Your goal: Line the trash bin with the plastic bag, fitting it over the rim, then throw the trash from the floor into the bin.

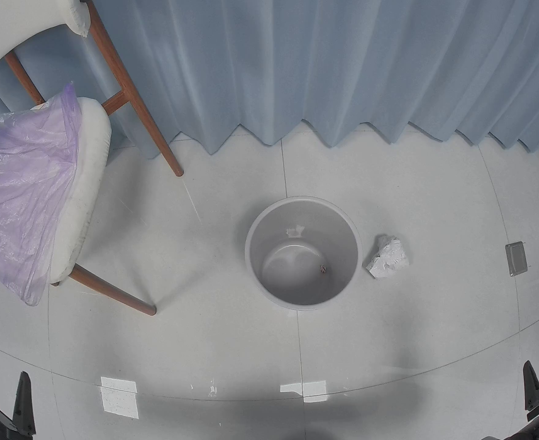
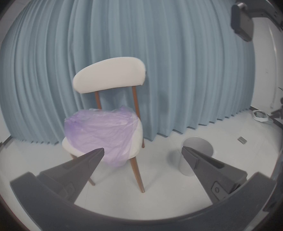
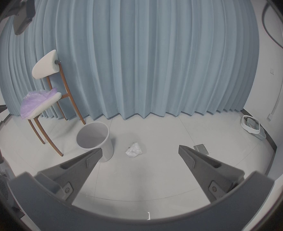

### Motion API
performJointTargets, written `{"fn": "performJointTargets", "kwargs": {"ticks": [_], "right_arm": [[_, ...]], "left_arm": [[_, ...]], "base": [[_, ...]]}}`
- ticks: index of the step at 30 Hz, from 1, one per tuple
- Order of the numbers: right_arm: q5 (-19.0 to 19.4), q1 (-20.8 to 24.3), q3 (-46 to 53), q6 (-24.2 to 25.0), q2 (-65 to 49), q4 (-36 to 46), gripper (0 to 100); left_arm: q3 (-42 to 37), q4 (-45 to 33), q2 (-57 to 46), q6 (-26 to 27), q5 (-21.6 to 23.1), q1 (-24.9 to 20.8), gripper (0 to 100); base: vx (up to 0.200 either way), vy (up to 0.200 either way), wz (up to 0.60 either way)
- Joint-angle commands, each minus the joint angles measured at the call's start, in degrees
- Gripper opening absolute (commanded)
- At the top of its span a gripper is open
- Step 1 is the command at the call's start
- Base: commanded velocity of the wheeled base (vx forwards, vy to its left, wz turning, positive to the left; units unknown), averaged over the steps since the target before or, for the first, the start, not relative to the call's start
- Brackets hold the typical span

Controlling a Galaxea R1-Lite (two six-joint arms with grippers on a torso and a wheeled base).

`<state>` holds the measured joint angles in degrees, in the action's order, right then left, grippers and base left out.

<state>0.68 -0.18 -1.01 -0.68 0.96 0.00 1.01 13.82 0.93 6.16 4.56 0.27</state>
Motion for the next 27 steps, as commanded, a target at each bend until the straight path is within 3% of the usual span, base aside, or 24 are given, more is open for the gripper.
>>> {"fn": "performJointTargets", "kwargs": {"ticks": [1, 5, 9, 13, 17, 27], "right_arm": [[0.0, 0.0, 1.0, 0.0, -1.0, 0.0, 100], [0.0, 0.0, 1.0, 0.0, -1.0, 0.0, 100], [0.0, 0.0, 1.0, 0.0, -1.0, 0.0, 100], [0.0, 0.0, 1.0, 0.0, -1.0, 0.0, 100], [0.0, 0.0, 1.0, 0.0, -1.0, 0.0, 100], [0.0, 0.0, 1.0, 0.0, -1.0, 0.0, 100]], "left_arm": [[-0.6, -1.8, -0.9, 3.4, 4.3, 0.0, 100], [9.3, -3.5, 9.2, 6.1, 5.0, -0.7, 100], [25.5, -3.3, 31.0, 6.1, 4.5, -0.1, 100], [38.6, -3.6, 45.7, 5.4, 5.1, -0.5, 100], [45.0, -3.6, 55.6, 0.3, 6.5, -0.7, 100], [53.0, -3.7, 74.3, -0.1, 6.1, 2.1, 100]], "base": [[0.000, 0.000, 0.00], [0.000, 0.000, 0.00], [0.000, 0.000, 0.00], [0.000, 0.000, 0.00], [0.000, 0.000, 0.00], [0.000, 0.000, 0.00]]}}
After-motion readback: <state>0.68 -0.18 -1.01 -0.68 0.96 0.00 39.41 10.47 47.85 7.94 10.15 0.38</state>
